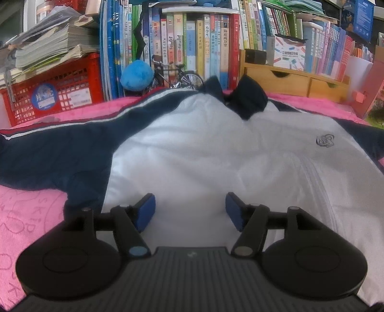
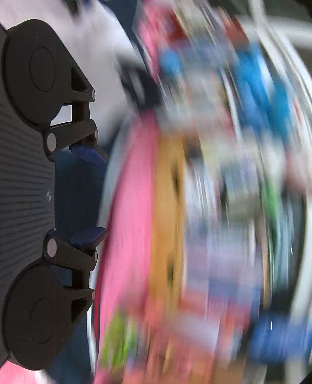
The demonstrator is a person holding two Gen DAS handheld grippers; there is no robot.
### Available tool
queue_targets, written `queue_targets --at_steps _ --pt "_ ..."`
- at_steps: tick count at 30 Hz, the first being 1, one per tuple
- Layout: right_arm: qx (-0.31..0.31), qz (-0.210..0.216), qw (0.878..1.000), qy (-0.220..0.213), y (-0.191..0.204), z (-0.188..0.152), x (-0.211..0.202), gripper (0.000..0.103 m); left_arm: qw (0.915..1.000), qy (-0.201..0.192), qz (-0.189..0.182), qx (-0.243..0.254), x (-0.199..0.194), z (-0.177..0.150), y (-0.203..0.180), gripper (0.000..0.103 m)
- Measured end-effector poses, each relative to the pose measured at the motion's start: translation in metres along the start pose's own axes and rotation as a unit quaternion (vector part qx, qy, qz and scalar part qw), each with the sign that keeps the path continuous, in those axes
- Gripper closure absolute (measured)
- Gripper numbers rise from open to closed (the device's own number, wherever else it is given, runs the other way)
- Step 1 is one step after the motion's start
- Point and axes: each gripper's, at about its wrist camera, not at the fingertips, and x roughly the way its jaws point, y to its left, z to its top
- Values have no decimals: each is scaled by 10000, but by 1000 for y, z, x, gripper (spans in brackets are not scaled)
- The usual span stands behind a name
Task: Fold clothes
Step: 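Grasp the navy sleeve near the collar with the right gripper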
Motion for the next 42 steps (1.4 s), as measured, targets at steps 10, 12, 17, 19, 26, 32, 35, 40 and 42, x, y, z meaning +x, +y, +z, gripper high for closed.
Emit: queue_targets --at_steps 10,12,17,19,26,32,35,40,42 --pt "-543 540 9921 990 97 16 132 70 9999 37 -154 -26 0 0 1 27" --pt "-643 192 9939 878 87 25 152 71 9998 40 -192 -35 0 0 2 24" --pt "-879 -1729 9774 837 56 59 205 80 9989 -9 -428 -210 -3 0 10 22" --pt "-152 -565 9968 549 47 71 194 72 9963 -8 -720 -478 -5 3 20 25" --pt "76 61 9974 709 62 81 229 83 9967 -48 -761 -264 -2 5 28 25" --pt "76 -1039 9932 512 51 97 263 90 9970 -28 -745 -218 0 6 26 24" --pt "465 -1276 9896 486 42 99 267 68 9970 -21 -754 -199 -1 6 27 22" --pt "26 -1660 9853 -391 77 104 219 26 9965 -22 -807 -222 -3 5 28 20" --pt "226 -1040 9929 -526 91 109 196 22 9962 -23 -834 -240 -3 6 29 19"
